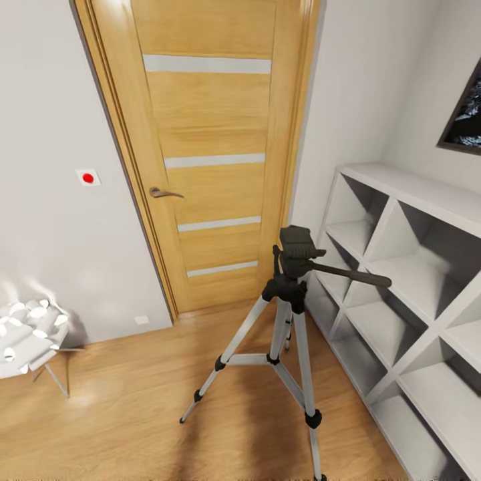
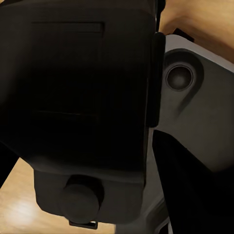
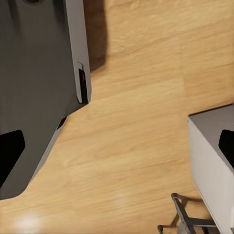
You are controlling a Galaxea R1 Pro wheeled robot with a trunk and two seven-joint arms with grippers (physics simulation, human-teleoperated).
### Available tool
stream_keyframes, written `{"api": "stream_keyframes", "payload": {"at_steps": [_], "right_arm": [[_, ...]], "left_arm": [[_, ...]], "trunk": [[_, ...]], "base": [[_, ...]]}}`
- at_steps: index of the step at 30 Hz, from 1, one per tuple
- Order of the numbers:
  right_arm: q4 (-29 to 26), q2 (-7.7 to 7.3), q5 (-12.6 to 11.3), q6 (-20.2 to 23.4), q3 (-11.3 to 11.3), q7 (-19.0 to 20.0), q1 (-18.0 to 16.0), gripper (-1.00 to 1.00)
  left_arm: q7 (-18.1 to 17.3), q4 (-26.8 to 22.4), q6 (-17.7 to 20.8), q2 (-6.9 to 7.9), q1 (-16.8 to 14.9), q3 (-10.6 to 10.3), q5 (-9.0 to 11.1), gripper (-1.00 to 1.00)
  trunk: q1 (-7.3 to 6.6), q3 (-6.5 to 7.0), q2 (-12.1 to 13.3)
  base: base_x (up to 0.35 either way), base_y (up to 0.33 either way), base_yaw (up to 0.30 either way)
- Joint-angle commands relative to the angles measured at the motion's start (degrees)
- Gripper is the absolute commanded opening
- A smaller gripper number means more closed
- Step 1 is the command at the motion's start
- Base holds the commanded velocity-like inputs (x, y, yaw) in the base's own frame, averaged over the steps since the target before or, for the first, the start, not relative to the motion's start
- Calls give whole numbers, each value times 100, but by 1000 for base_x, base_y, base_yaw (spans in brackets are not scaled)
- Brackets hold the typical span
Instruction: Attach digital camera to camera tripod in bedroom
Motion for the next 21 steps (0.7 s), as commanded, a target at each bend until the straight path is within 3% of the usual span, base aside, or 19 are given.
{"api": "stream_keyframes", "payload": {"at_steps": [1, 21], "right_arm": [[17, -4, 49, -35, -51, 12, -7, 100], [17, 4, 56, -4, -39, 35, -7, 100]], "left_arm": [[8, 1, -16, -1, -3, -7, 12, -100], [12, 1, -42, 0, -3, -7, 58, -100]], "trunk": [[2, -19, -10], [2, -102, -10]], "base": [[0, 0, 0], [0, 0, 0]]}}
